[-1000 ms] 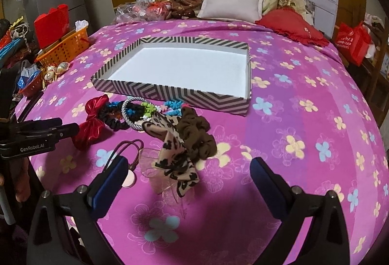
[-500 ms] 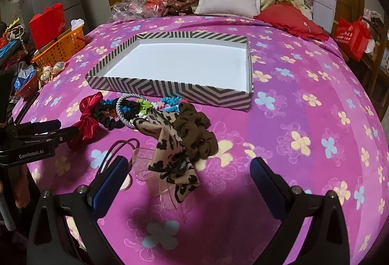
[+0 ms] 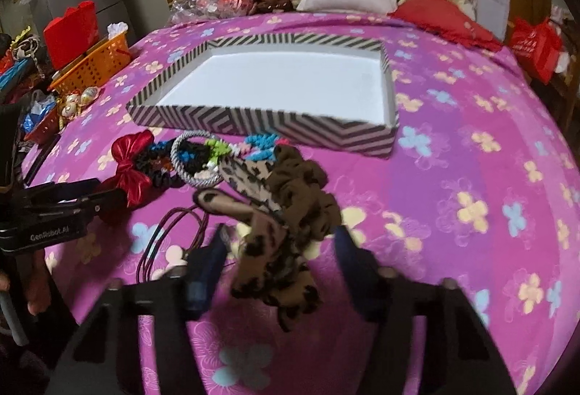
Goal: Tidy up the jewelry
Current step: 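Grasp the red satin bow with the left tool while the right tool grasps the leopard-print bow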
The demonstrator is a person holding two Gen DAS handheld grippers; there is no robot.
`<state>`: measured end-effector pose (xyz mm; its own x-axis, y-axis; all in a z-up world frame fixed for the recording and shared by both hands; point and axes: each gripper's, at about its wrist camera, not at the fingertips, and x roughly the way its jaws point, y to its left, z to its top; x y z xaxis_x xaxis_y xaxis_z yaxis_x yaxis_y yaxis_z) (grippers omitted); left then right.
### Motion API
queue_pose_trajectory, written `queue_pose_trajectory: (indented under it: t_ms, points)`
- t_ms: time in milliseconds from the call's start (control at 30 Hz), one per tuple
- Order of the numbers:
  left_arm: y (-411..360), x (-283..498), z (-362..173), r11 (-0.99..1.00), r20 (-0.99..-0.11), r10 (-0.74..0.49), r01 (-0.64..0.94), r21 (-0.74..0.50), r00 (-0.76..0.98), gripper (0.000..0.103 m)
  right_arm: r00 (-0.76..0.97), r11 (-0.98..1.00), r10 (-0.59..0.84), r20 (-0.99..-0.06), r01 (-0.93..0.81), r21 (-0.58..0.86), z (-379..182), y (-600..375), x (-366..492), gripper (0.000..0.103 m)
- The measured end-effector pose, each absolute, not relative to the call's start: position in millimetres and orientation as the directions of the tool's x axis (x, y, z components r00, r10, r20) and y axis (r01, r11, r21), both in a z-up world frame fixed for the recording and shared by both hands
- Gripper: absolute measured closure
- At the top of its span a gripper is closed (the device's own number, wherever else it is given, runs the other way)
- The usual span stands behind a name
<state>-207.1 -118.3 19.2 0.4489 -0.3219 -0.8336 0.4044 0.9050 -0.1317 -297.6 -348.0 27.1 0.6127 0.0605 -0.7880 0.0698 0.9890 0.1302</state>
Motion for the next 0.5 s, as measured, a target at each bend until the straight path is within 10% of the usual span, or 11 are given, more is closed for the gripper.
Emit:
queue_pose_trajectory:
  t_ms: [133,500]
  points:
    - [-119.0,-207.7,19.2,0.904,-0.833,-0.299,0.418,-0.091,0.465,0.103,0.616,0.984,0.098,-0.782,0.056,0.168,24.8,-349.4,-301.6,0.083]
    - [-86.3,-201.7,50.9,0.895,-0.786,-0.383,0.407,-0.183,0.486,0.103,0.691,0.965,0.151,-0.707,0.054,0.258,56.8,-365.6,-313.2,0.084]
